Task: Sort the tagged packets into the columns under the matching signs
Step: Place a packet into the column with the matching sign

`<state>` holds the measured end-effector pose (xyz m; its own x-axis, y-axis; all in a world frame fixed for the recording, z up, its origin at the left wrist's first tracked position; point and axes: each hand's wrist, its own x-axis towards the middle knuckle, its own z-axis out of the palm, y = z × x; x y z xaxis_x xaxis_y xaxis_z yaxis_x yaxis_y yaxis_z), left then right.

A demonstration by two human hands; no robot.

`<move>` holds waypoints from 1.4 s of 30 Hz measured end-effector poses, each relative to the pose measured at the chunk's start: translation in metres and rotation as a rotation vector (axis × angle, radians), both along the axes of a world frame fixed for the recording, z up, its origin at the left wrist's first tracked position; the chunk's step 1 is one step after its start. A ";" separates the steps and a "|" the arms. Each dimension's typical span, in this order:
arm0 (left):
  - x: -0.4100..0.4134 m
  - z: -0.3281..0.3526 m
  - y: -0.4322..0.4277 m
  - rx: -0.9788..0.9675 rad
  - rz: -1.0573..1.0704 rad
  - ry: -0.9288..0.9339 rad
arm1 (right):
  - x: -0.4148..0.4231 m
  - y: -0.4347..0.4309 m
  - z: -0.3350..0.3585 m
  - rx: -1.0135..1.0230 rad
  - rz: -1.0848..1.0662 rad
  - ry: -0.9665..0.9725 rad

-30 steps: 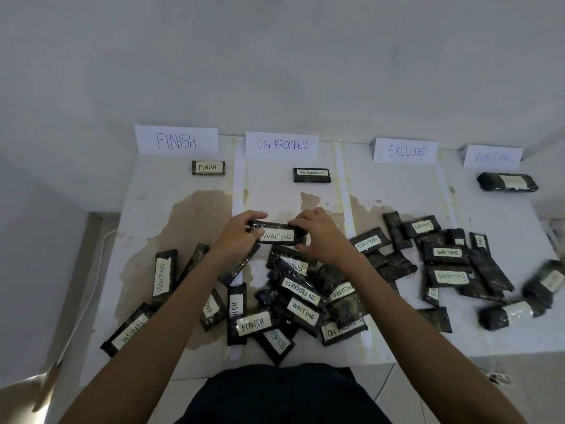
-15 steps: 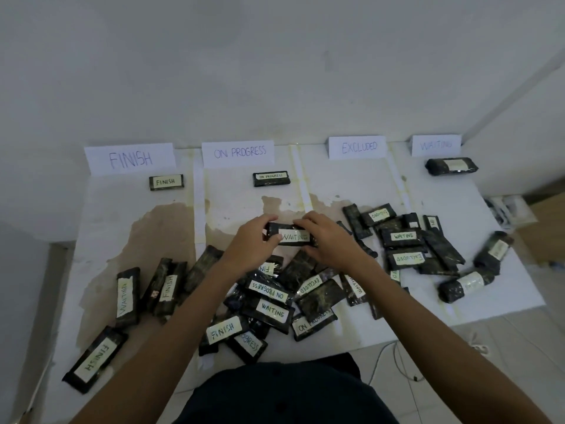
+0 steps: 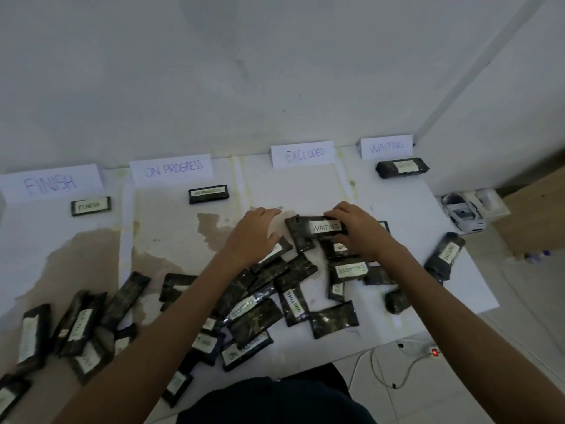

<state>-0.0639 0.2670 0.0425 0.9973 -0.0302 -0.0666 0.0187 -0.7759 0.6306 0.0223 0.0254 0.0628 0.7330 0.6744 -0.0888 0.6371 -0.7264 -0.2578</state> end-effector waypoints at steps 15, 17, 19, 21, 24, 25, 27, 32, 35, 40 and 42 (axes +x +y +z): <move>0.142 -0.032 -0.161 0.058 -0.048 0.050 | 0.148 -0.163 -0.025 -0.077 -0.104 0.059; 0.189 -0.048 -0.210 0.057 -0.046 0.059 | 0.189 -0.206 -0.036 -0.096 -0.119 0.069; 0.195 -0.048 -0.210 0.056 -0.025 0.083 | 0.192 -0.199 -0.042 -0.100 -0.093 0.087; 0.211 -0.059 -0.215 0.077 0.002 0.093 | 0.205 -0.195 -0.047 -0.083 -0.070 0.083; 0.237 -0.071 -0.216 0.074 0.053 0.118 | 0.233 -0.183 -0.064 -0.067 -0.024 0.092; 0.244 -0.074 -0.213 0.079 0.076 0.127 | 0.242 -0.175 -0.068 -0.070 -0.009 0.094; 0.257 -0.081 -0.205 0.095 0.105 0.146 | 0.258 -0.158 -0.077 -0.062 0.024 0.082; 0.286 -0.095 -0.187 0.124 0.122 0.190 | 0.294 -0.123 -0.102 -0.092 0.095 0.070; 0.298 -0.105 -0.183 0.148 0.099 0.204 | 0.310 -0.113 -0.114 -0.122 0.101 0.051; 0.305 -0.122 -0.185 0.144 0.086 0.221 | 0.321 -0.112 -0.133 -0.192 0.107 0.042; 0.305 -0.128 -0.187 0.138 0.078 0.210 | 0.321 -0.112 -0.138 -0.194 0.101 0.047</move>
